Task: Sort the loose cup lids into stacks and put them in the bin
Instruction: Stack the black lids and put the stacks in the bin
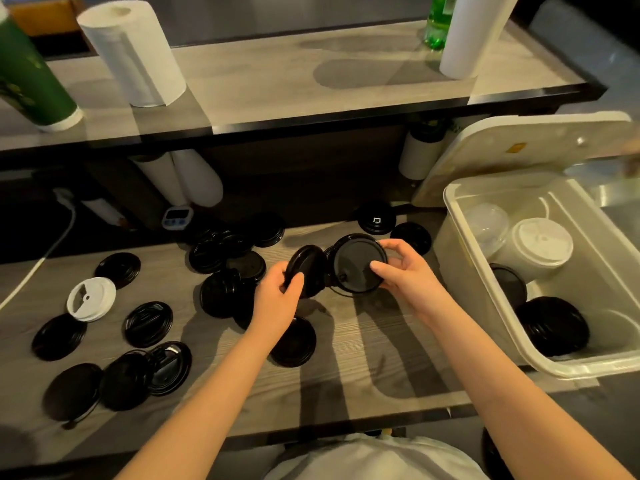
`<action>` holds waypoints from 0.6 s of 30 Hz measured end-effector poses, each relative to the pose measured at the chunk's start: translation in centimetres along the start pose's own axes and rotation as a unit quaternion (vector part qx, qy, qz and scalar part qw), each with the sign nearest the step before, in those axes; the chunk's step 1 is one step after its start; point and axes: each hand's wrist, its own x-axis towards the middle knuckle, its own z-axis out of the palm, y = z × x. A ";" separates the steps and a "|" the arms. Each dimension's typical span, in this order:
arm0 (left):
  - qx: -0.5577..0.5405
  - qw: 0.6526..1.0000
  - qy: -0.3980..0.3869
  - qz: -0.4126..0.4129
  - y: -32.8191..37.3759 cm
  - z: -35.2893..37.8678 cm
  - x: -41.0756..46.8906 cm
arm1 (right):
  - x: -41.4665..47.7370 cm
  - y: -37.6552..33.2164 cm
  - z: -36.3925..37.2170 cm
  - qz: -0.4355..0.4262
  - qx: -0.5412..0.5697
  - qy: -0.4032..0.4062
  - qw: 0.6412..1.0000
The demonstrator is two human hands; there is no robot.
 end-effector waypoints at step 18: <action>-0.233 0.967 -0.083 -0.054 2.5 -0.5 -2.3 | -0.2 0.0 4.2 -0.133 -0.291 -0.007 0.947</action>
